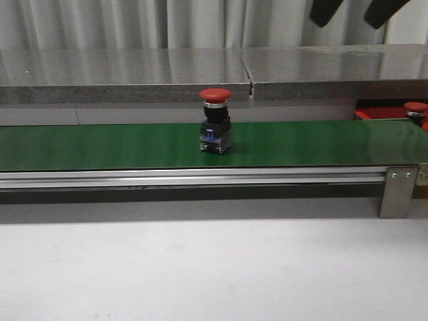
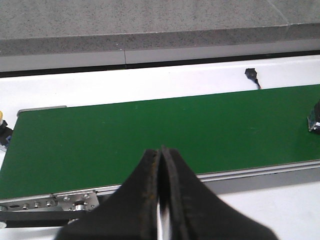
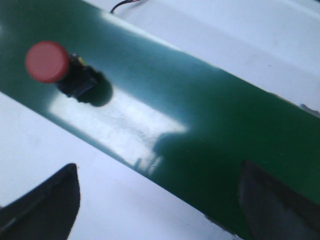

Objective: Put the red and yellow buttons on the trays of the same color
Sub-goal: 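Lower the right gripper onto the red button on the belt and grasp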

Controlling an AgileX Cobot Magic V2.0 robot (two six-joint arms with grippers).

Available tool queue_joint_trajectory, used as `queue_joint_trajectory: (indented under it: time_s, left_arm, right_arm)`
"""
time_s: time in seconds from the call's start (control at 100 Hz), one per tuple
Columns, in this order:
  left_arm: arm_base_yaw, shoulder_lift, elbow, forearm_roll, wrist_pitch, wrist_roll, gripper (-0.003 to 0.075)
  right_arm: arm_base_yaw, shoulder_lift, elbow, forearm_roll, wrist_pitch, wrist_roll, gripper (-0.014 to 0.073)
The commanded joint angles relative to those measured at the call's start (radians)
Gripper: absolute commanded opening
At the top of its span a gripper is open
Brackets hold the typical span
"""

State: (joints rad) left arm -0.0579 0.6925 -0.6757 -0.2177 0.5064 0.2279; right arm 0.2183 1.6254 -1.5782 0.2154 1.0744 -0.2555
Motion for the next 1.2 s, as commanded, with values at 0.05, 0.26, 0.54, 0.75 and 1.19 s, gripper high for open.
queue_joint_trajectory:
  time_s: [0.05, 0.26, 0.54, 0.75, 1.19]
  left_arm:
    - [-0.005, -0.001, -0.027, -0.009, -0.074, -0.001, -0.0019]
    - [-0.005, -0.001, -0.027, -0.009, -0.074, -0.001, -0.0019]
    - [-0.005, -0.001, -0.027, -0.009, -0.074, -0.001, -0.0019]
    - [-0.005, -0.001, -0.027, -0.009, -0.074, -0.001, -0.0019]
    - [-0.005, -0.001, -0.027, -0.009, -0.074, -0.001, -0.0019]
  right_arm:
    - [0.069, 0.061, -0.113, 0.006, 0.048, -0.097, 0.0633]
    - [0.125, 0.186, -0.165, 0.015, 0.069, -0.194, 0.0633]
    - [0.127, 0.286, -0.182, 0.092, 0.000, -0.248, 0.0633]
    - [0.127, 0.290, -0.182, 0.099, -0.092, -0.254, 0.0587]
    - [0.120, 0.268, -0.182, 0.068, -0.124, -0.254, 0.0064]
